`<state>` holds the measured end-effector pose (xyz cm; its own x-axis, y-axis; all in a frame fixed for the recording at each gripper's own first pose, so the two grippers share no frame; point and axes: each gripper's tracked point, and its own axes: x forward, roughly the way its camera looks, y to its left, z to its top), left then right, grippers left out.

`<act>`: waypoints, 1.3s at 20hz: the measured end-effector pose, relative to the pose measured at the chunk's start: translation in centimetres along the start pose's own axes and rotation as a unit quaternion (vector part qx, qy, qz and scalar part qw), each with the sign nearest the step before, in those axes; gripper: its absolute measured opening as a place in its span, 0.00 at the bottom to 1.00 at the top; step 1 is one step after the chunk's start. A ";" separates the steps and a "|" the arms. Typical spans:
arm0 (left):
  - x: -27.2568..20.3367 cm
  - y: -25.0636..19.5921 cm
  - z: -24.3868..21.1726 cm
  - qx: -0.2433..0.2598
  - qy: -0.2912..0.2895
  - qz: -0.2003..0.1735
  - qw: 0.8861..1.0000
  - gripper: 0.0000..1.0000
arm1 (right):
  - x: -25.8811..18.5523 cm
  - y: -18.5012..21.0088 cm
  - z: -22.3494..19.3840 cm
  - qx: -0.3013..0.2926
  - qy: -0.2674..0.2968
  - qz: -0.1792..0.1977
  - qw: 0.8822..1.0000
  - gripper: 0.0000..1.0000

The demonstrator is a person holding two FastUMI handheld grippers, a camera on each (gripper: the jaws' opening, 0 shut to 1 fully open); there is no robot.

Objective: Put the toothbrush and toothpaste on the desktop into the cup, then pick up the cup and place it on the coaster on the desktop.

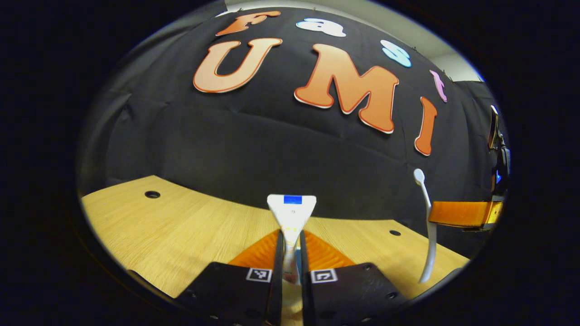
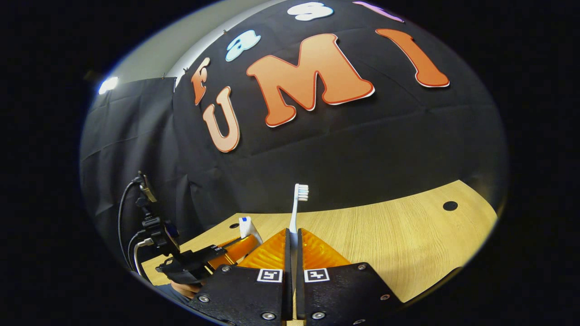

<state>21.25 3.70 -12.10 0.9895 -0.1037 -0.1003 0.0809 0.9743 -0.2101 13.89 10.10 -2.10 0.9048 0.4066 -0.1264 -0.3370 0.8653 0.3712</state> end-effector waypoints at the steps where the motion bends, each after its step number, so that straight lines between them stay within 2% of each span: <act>1: -0.2 0.1 -0.5 0.013 0.012 0.006 1.000 0.21 | 0.2 -0.2 -0.4 0.000 0.005 -0.003 1.000 0.03; 2: -0.2 0.1 -1.1 0.020 0.025 0.008 0.999 0.21 | 0.2 -0.3 -0.6 -0.003 0.009 -0.004 1.000 0.03; 5: -0.6 -0.8 -0.4 0.010 0.015 -0.006 1.000 0.20 | 0.3 -0.3 -0.5 -0.009 0.004 -0.007 1.000 0.03; 9: -2.2 -1.0 -0.7 0.014 0.019 -0.012 1.000 0.28 | 0.6 -0.1 0.4 0.000 -0.011 -0.005 1.000 0.03; 10: -2.5 -0.8 -0.3 0.017 0.010 -0.010 1.000 0.35 | 0.8 -0.1 0.5 0.002 -0.014 -0.005 1.000 0.03; 13: -3.6 -0.1 1.3 0.028 0.001 -0.004 1.000 0.47 | 1.2 0.6 0.8 0.006 -0.027 0.000 1.000 0.03; 14: -3.9 0.3 1.5 0.031 -0.001 -0.002 1.000 0.56 | 1.5 1.1 1.0 0.008 -0.033 0.005 0.999 0.03; 16: -4.8 0.9 1.7 0.036 -0.005 0.004 0.999 0.65 | 2.1 1.7 1.4 0.015 -0.044 0.012 0.999 0.03; 18: -6.0 1.7 2.5 0.044 -0.013 0.012 0.999 0.77 | 2.6 2.3 1.6 0.018 -0.058 0.017 0.998 0.03; 22: -7.5 3.2 3.4 0.054 -0.022 0.028 0.998 0.80 | 3.2 3.8 2.8 0.015 -0.095 0.035 0.995 0.03; 26: -8.6 4.3 3.2 0.060 -0.022 0.043 0.997 0.79 | 4.1 4.8 4.0 0.041 -0.133 0.064 0.988 0.03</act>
<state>13.45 9.42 -9.02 0.9975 -0.0132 -0.0695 0.0072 0.9964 -0.0851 17.00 14.78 2.83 0.8965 0.4098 0.1686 -0.4403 0.7811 0.4427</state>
